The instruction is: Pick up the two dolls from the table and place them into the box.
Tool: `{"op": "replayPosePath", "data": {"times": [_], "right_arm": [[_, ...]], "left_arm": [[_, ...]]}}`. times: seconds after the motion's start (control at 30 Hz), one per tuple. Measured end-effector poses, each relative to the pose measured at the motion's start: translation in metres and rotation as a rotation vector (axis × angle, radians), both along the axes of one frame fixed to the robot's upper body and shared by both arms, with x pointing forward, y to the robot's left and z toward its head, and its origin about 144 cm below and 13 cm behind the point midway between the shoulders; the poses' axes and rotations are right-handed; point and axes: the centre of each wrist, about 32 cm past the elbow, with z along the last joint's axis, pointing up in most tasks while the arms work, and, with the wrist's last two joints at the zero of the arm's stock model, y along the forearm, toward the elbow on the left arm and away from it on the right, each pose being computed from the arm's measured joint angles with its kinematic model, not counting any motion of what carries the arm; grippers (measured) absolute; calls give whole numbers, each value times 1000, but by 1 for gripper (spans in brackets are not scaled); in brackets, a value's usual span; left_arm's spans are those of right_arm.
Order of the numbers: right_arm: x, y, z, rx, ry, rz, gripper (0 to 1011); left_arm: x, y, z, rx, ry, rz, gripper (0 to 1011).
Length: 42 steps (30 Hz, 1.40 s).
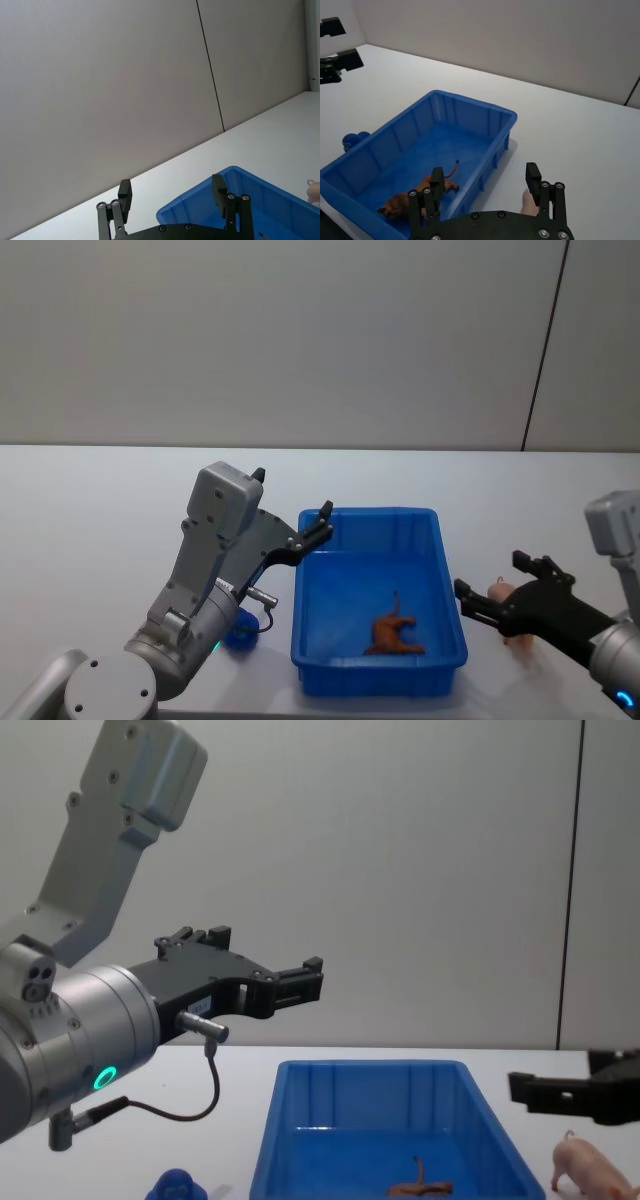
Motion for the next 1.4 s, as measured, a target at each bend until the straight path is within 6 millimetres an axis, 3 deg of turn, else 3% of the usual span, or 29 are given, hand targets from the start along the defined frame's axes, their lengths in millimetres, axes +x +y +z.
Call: {"op": "replayPosePath", "data": {"times": [0.67, 1.23, 1.4], "right_arm": [[-1, -19, -22, -13, 92, -108, 1001], [10, -19, -38, -20, 164, -110, 1001], [14, -18, -41, -22, 177, -108, 922]], "left_arm": [[0, 0, 0, 0, 0, 0, 1004], [0, 0, 0, 0, 0, 0, 1003], [0, 0, 0, 0, 0, 0, 1003]]}}
